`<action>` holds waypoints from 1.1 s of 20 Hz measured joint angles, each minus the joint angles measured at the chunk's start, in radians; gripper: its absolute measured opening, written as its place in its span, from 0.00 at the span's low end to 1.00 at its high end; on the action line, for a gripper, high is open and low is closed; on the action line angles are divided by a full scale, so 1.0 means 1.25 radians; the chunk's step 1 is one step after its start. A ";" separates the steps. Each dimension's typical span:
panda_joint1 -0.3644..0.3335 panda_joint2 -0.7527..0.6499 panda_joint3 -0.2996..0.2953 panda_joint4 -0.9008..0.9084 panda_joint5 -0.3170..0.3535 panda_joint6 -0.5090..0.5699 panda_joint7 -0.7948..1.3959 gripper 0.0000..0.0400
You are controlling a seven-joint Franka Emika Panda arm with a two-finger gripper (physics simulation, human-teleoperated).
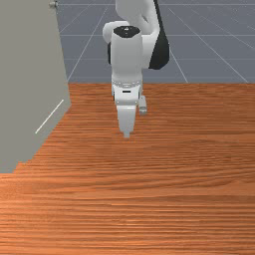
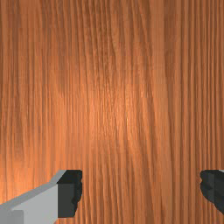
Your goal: Open the cabinet door
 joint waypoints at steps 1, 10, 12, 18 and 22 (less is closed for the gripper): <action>0.003 -0.001 -0.008 -0.004 -0.014 -0.010 0.006 0.62; 0.094 -0.128 -0.108 0.000 0.045 -0.291 0.951 0.08; 0.097 -0.127 -0.124 0.007 0.077 -0.318 1.106 0.03; 0.096 -0.127 -0.131 0.007 0.099 -0.333 1.189 0.00; 0.097 -0.124 -0.130 0.008 0.101 -0.333 1.194 0.00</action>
